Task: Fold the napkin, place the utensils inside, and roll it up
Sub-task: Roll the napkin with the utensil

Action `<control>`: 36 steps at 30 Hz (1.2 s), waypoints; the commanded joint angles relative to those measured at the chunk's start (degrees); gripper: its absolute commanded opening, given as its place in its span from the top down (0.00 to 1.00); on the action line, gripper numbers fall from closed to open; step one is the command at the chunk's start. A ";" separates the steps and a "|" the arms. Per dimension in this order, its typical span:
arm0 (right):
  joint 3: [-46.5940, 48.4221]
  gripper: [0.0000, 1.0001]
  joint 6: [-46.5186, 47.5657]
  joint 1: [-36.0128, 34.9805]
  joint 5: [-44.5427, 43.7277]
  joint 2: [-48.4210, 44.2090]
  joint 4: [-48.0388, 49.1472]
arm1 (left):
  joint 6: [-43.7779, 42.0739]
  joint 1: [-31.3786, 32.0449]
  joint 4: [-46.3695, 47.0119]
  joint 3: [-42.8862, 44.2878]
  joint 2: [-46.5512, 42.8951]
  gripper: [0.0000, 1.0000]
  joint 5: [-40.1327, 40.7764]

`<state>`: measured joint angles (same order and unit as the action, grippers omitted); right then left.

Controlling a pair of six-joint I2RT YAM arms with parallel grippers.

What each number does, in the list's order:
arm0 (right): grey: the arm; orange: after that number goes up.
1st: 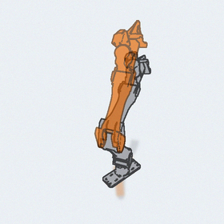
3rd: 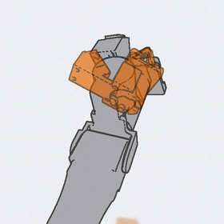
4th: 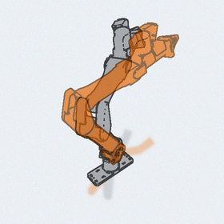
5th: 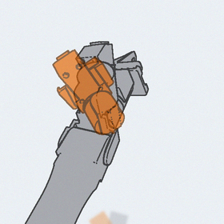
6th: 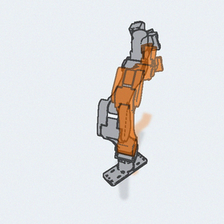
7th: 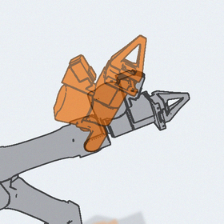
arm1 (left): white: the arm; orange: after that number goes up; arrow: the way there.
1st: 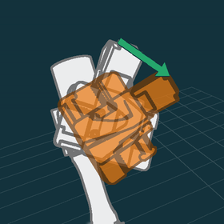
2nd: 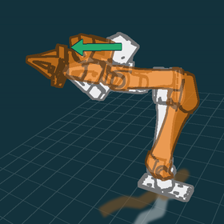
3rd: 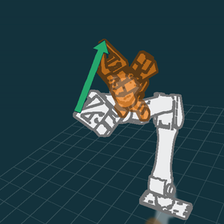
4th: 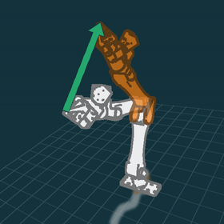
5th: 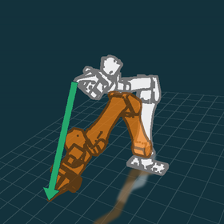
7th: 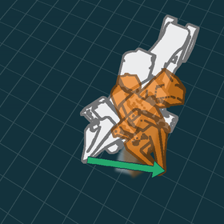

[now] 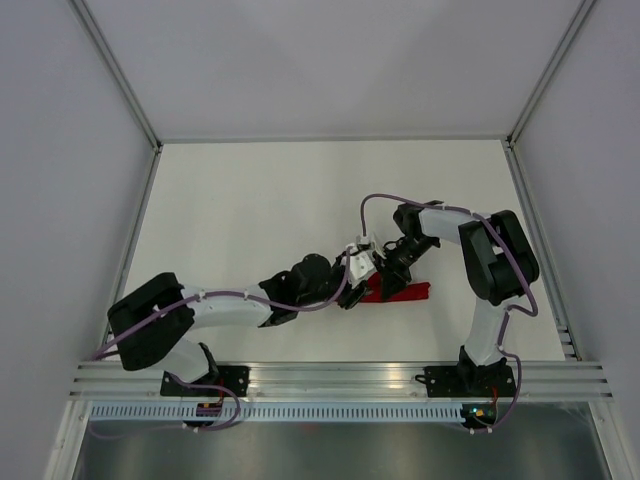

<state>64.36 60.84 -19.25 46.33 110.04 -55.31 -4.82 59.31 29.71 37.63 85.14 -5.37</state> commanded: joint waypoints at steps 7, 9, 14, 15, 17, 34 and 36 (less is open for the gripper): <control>-0.55 0.87 2.09 0.08 -5.98 5.10 2.22 | -23.12 8.53 1.75 5.79 13.18 0.38 14.50; -0.29 0.88 1.92 0.00 -6.07 5.45 2.31 | -24.88 8.98 2.36 6.58 15.04 0.36 14.68; 0.07 0.88 1.56 0.08 -6.51 6.15 2.31 | -26.91 9.16 3.16 6.93 18.82 0.34 14.07; 0.07 0.87 1.48 0.17 -6.51 6.24 2.31 | -27.34 9.16 2.55 7.19 19.27 0.34 13.81; 0.07 0.87 1.47 0.17 -6.69 6.50 2.40 | -27.52 9.16 0.53 8.42 21.02 0.34 13.72; 0.42 0.63 0.51 0.35 -6.69 5.80 2.75 | -23.48 8.89 -14.50 12.46 25.51 0.98 5.64; 0.42 0.54 -0.63 0.35 -6.69 4.31 3.45 | -22.52 8.63 -16.09 13.08 25.51 0.98 3.35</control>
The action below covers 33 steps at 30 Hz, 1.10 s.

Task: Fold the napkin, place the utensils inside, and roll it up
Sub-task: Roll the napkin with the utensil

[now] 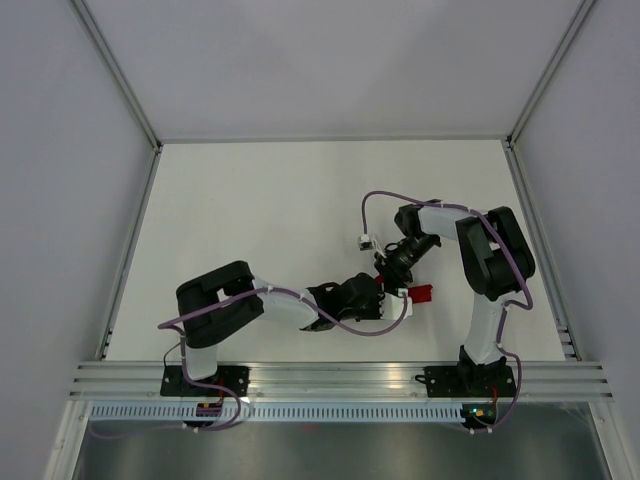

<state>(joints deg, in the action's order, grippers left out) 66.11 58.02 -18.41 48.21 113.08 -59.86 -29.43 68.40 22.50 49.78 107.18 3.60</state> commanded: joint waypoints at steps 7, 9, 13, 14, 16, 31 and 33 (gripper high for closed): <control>0.77 0.42 -0.45 1.36 -8.48 -5.31 7.91 | 5.70 -2.83 -14.67 3.30 3.22 0.98 -11.94; 1.48 0.40 -1.76 2.06 -8.30 -6.72 7.91 | 6.58 -3.45 -15.73 3.92 3.30 0.98 -13.69; 2.80 0.40 -3.17 5.13 -7.43 -10.85 8.35 | 7.72 -4.33 -19.23 5.50 3.83 0.98 -16.24; 2.80 0.40 -3.26 5.75 -7.08 -11.56 8.53 | 7.98 -4.68 -19.86 6.03 4.09 0.98 -16.86; 2.63 0.39 -3.26 8.21 -5.93 -13.49 8.70 | 9.03 -5.21 -21.09 7.26 4.62 0.98 -18.79; -17.84 0.33 -2.30 15.78 -3.64 -43.10 20.47 | 17.65 -16.98 -40.42 22.28 12.88 0.98 -45.86; -21.61 0.31 -1.77 14.12 -5.04 -47.22 21.44 | 18.26 -18.74 -41.39 23.86 14.55 0.98 -49.28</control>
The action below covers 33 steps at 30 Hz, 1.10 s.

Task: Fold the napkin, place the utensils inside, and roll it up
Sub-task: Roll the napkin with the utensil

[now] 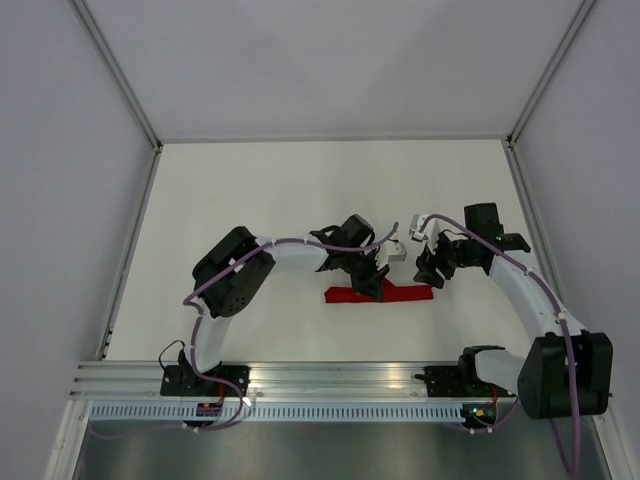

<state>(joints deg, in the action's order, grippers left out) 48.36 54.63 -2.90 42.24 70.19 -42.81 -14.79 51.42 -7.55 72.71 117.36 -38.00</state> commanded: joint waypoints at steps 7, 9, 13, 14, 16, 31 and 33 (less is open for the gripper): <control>-16.09 0.28 -5.40 -15.37 -12.52 -12.71 20.62 | 6.52 -4.66 -12.66 3.40 7.79 0.98 -13.68; -18.81 0.28 -6.73 -19.92 -16.81 -12.63 23.89 | 6.88 -5.01 -13.63 4.45 9.02 0.98 -15.08; -20.58 0.28 -7.34 -24.87 -20.35 -9.56 29.26 | 7.58 -5.45 -15.12 6.30 10.52 0.98 -16.49; -20.67 0.28 -7.52 -25.40 -20.79 -9.03 29.79 | 7.75 -5.63 -15.47 6.74 10.69 0.98 -16.67; -21.02 0.28 -7.78 -27.51 -22.45 -7.27 31.54 | 8.02 -5.71 -15.65 7.18 11.13 0.98 -17.02; -21.64 0.31 -9.46 -34.02 -24.57 -2.52 33.05 | 9.78 -6.42 -16.35 10.00 12.72 0.97 -18.25; -22.17 0.33 -9.46 -34.37 -25.10 -1.38 33.83 | 9.86 -6.42 -16.44 10.09 12.89 0.97 -18.60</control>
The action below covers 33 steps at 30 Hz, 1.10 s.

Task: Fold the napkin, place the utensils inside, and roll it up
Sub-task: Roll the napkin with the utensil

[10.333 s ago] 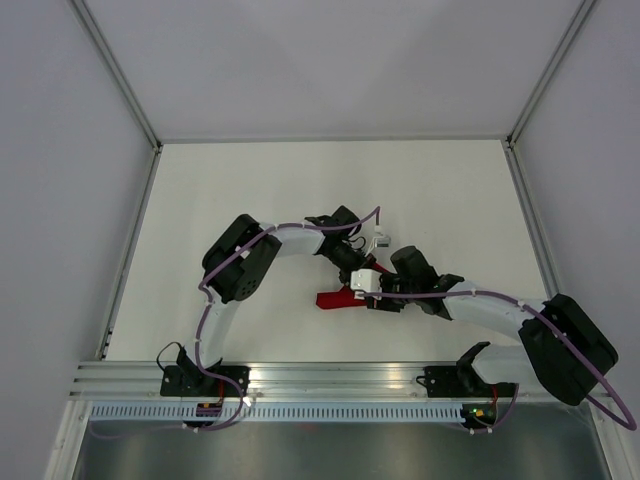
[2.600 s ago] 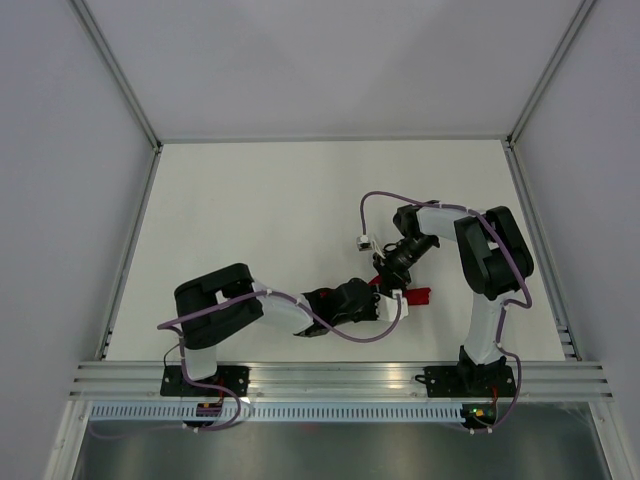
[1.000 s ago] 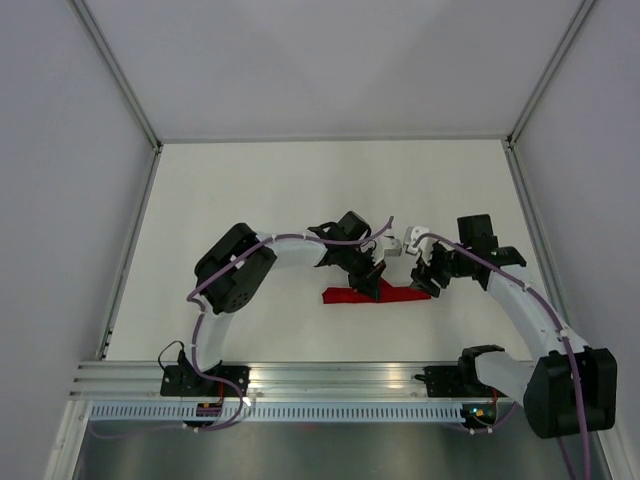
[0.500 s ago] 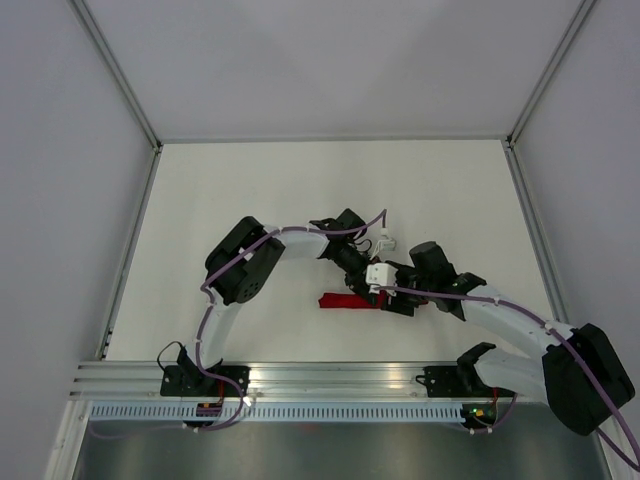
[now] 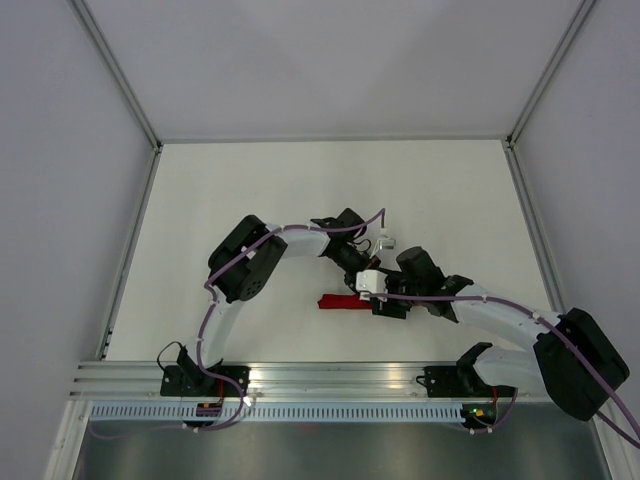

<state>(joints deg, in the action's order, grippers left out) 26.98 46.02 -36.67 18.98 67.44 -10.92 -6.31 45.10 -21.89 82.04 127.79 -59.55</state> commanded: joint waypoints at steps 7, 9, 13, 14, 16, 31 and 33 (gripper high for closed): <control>-2.72 0.48 -0.14 -1.04 -3.07 2.70 3.53 | 1.12 -0.36 -2.28 0.40 2.12 0.93 2.51; -2.99 0.56 -0.14 -0.95 -3.16 2.78 3.54 | 1.21 -0.37 -2.19 0.40 1.68 0.86 2.68; -2.64 0.64 0.12 -0.95 -3.07 3.31 2.66 | 1.21 -0.54 -1.58 -0.12 -0.25 0.65 4.17; -2.64 0.68 0.30 -0.95 -2.99 3.31 2.22 | 1.64 -0.54 -0.36 -0.47 -0.95 0.60 4.44; -2.29 0.69 0.47 -1.04 -2.64 3.40 1.34 | 2.78 -0.89 1.49 -1.79 -3.67 0.57 5.58; 9.57 0.78 4.60 2.47 7.11 12.01 -16.05 | 10.69 -5.38 33.18 -24.98 -28.37 0.58 26.05; 11.33 0.78 5.57 3.26 8.69 14.28 -19.31 | 11.66 -5.38 38.48 -31.02 -33.01 0.58 29.65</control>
<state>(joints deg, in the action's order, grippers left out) 35.75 49.34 -34.46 23.79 78.70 -20.97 1.63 39.40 3.49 57.39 100.77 -38.28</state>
